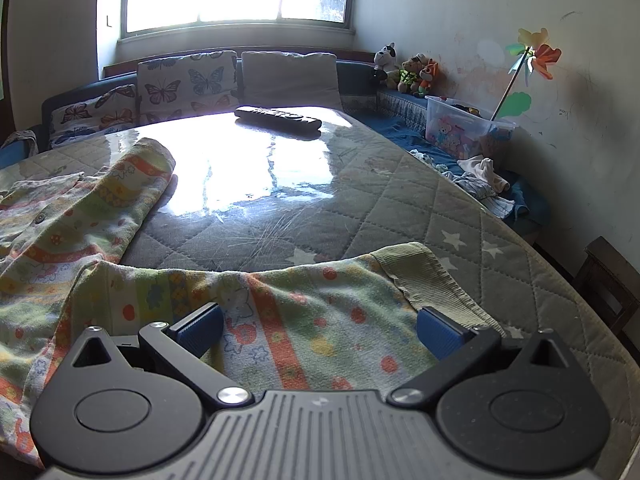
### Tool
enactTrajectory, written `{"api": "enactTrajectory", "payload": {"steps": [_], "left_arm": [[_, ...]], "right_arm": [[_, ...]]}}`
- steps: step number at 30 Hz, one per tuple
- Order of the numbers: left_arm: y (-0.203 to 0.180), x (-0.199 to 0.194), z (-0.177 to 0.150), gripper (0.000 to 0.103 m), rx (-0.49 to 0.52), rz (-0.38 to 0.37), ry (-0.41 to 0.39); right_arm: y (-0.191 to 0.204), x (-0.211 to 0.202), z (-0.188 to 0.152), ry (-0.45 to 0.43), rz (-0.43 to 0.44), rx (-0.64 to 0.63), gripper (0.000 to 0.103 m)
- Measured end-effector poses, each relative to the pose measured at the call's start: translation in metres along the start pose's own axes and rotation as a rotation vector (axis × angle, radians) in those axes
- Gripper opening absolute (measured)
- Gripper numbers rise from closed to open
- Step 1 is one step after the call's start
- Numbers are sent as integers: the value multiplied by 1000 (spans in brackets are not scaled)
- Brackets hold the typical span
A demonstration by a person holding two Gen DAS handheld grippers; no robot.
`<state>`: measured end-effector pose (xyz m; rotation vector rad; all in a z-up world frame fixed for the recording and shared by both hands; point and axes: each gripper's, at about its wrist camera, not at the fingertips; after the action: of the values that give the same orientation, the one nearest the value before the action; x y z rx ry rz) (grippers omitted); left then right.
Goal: Fold clothes
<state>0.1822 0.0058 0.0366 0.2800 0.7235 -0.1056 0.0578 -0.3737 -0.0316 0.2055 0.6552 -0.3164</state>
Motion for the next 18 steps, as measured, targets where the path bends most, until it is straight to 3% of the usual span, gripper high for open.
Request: {"api": "enactTrajectory", "payload": {"steps": [6, 8, 10, 14, 18], "left_arm": [[-7, 46, 5, 54, 63, -31, 95], [-7, 53, 3, 41, 69, -34, 109], [-6, 59, 0, 36, 70, -37, 121], [-2, 56, -2, 8, 63, -44, 107], [9, 42, -5, 4, 17, -11, 74]], "right_arm": [[-2, 0, 0, 6, 8, 12, 103], [-3, 0, 0, 8, 11, 16, 103], [-4, 0, 0, 11, 14, 20, 103], [-6, 1, 0, 19, 25, 36, 103], [-6, 0, 0, 19, 25, 37, 103]]}}
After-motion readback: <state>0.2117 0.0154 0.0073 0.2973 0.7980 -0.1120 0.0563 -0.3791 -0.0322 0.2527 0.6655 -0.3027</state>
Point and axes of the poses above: each gripper's, at about its wrist camera, not at the fingertips, and x roughly the way its jaws point, y to its left, z to its top, and after that the axes turned 11 degrees about x, right-handed
